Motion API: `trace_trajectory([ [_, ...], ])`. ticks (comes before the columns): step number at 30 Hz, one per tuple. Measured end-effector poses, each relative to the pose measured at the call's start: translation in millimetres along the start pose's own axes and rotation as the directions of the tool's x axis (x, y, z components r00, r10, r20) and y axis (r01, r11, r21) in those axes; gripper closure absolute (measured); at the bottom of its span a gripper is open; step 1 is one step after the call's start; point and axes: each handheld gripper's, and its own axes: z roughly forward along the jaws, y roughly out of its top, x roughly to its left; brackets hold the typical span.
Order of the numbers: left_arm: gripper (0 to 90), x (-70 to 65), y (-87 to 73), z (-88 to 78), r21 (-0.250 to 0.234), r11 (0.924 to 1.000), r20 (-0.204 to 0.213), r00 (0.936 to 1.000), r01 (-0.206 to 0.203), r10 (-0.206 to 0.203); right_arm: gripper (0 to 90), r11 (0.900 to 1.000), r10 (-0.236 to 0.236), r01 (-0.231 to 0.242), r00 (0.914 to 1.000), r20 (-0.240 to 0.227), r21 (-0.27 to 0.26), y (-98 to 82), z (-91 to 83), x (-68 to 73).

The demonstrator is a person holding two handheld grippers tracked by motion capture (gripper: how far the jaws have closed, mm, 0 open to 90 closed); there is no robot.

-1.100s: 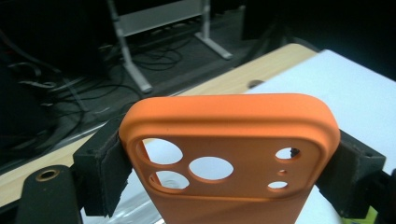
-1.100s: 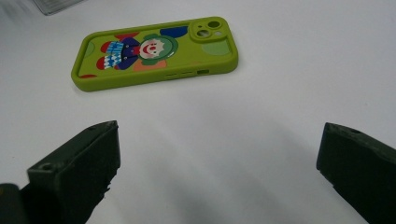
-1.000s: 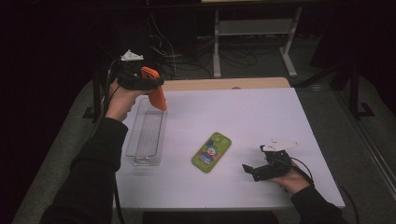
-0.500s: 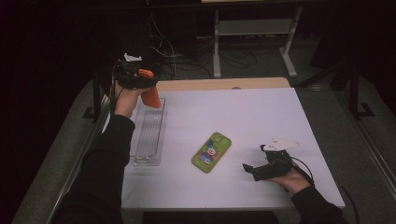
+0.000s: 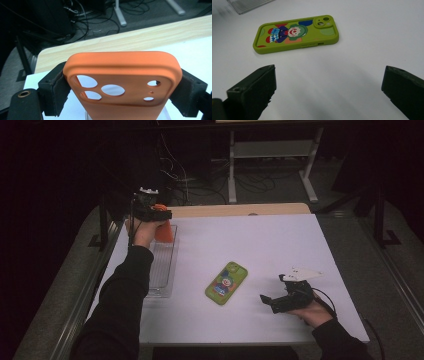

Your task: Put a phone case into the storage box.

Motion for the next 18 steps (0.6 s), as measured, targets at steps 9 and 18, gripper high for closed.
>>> trace_trajectory([
  [9,14.0,-2.5,-3.7,13.0,0.027,0.9996,-0.026,0.9996,0.004,-0.003,0.0,1.0,-0.004,0.004,1.0,0.001,-0.006,-0.2,-0.7,-0.9],
  [18,12.8,-4.7,-6.5,21.3,-0.006,0.9999,-0.032,0.9994,0.015,-0.015,0.0,1.0,-0.007,0.007,1.0,0.001,-0.011,0.0,-0.9,-1.2],
])
